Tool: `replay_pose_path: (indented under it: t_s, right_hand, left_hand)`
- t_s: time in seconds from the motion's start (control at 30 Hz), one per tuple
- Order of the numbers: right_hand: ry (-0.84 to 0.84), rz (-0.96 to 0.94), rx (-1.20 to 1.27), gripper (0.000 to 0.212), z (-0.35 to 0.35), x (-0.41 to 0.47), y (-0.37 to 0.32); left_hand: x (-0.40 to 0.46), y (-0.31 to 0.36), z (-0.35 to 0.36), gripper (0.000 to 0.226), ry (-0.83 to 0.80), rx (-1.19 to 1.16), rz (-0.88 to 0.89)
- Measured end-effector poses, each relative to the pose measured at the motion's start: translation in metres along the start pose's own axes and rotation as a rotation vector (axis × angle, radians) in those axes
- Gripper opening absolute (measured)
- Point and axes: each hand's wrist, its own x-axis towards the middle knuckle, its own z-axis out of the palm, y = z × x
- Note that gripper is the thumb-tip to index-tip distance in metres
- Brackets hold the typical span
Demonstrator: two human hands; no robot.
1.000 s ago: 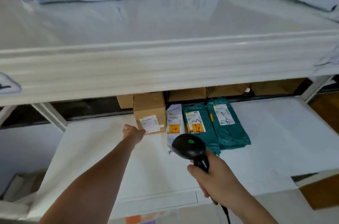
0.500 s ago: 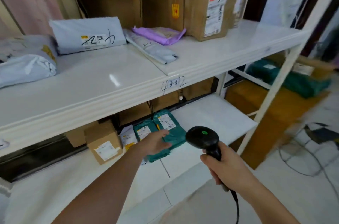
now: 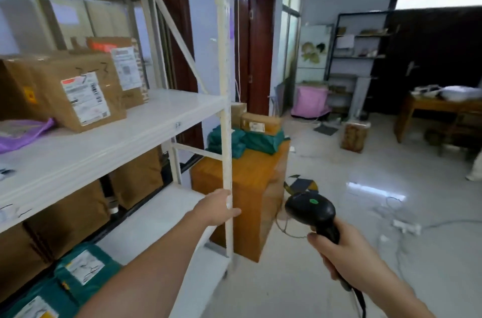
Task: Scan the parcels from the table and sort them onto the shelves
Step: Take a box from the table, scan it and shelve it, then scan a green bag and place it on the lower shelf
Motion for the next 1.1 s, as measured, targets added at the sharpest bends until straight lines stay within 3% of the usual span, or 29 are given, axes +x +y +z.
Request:
replay_pose_path:
  t_s: [0.2,0.4,0.63,0.87,1.1]
  right_hand:
    - [0.042,-0.012,-0.005,0.011,-0.063,0.045,0.028]
    - [-0.009,-0.024,0.022,0.014,-0.082,0.103,0.035]
    - [-0.042,-0.023,0.027,0.011,-0.083,0.203,0.046]
    - [-0.074,-0.053,0.017,0.022,-0.082,0.345,0.044]
    - [-0.067,-0.094,0.033,0.019,-0.089,0.486,0.046]
  left_hand:
    - [0.074,0.067,0.024,0.081,-0.005,0.042,0.050]
    - [0.135,0.092,0.043,0.084,-0.039,0.049,0.060]
    - [0.227,0.089,0.054,0.083,-0.055,0.067,0.046]
    - [0.361,0.076,0.037,0.081,-0.035,0.048,0.008]
    - [0.484,0.073,0.021,0.082,-0.055,0.061,-0.026]
